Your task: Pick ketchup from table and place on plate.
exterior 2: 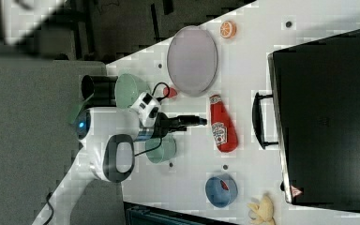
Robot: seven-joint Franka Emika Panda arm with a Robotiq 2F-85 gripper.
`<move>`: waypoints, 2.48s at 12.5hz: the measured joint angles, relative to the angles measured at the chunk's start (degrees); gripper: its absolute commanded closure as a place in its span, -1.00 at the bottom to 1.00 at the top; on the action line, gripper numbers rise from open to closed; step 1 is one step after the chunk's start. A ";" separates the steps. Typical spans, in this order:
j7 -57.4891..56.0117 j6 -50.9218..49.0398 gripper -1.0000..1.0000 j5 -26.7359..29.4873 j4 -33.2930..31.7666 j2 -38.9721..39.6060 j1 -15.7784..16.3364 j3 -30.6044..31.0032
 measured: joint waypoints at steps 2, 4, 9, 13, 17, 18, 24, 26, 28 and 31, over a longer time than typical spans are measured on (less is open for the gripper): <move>-2.10 1.51 -1.00 0.20 0.34 3.57 0.05 -0.19; -2.38 4.06 -1.00 0.12 0.45 8.06 0.04 -0.58; -2.43 10.10 -1.00 0.06 -0.22 16.92 0.11 -0.47; -2.49 11.08 -0.68 0.05 -0.67 17.87 0.27 0.68; -2.49 12.06 -0.27 0.07 -0.34 17.58 0.17 0.57; -2.49 12.23 -0.27 0.06 -0.22 17.45 0.16 0.58; -2.55 7.75 -0.26 0.39 -1.23 9.32 0.25 -0.30; -1.01 2.04 -0.26 1.08 0.00 3.32 0.08 0.00; 1.48 -6.27 -0.27 1.15 4.59 -0.45 0.03 0.40; 5.18 -14.70 -0.26 1.04 15.11 -0.27 0.13 1.46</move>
